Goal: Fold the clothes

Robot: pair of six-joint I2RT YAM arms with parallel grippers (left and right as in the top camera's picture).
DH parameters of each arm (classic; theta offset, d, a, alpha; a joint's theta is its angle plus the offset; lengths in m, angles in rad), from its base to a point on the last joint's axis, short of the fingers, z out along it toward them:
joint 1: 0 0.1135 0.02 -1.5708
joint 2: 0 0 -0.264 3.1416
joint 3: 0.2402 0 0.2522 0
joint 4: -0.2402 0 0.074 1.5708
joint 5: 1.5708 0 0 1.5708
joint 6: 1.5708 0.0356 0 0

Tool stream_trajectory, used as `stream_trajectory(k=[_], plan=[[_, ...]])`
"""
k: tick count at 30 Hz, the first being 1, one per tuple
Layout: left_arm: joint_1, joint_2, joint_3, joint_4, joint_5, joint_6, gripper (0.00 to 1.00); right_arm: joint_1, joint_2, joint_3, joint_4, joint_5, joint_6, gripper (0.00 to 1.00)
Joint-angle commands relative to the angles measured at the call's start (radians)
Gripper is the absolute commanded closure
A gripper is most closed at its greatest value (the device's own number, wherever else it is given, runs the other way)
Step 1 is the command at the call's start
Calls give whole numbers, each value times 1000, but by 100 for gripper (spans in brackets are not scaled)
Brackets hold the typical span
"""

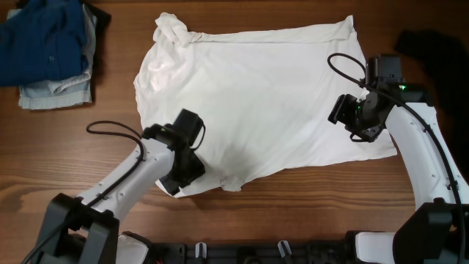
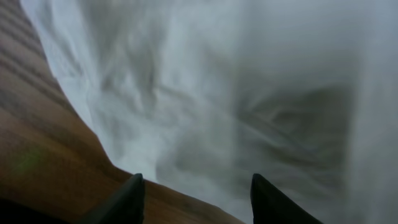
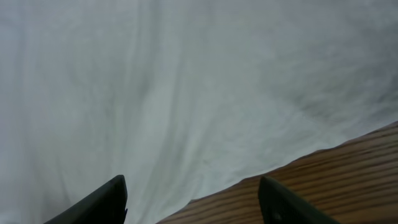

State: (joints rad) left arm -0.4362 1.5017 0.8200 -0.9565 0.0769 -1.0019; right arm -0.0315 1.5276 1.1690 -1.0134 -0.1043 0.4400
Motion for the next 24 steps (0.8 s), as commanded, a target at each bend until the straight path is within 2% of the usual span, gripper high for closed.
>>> stream_trajectory(k=[1,11,13,14,16,17,20,22,24], plan=[[-61,1,-74,51,-18,-156,51,2,-5,-1,13,-13,-22,32],[-103,63,-140,217,-77,-167,55,2,-5,-1,23,-12,-23,32],[-103,87,-143,216,-98,-166,60,2,-5,-1,22,-12,-23,32],[-103,101,-143,217,-97,-166,67,2,-5,-1,23,-13,-30,32],[-103,129,-143,216,-95,-166,92,2,-5,-1,23,-13,-34,32],[-103,136,-143,215,-92,-166,96,2,-5,-1,23,-13,-40,32],[-96,132,-140,184,-84,-124,96,2,-5,-1,23,-13,-48,33],[-78,112,-122,109,-61,-119,96,2,-5,-1,23,-13,-48,34],[-56,75,-80,-3,-32,-64,96,2,-5,-1,22,-13,-48,34]])
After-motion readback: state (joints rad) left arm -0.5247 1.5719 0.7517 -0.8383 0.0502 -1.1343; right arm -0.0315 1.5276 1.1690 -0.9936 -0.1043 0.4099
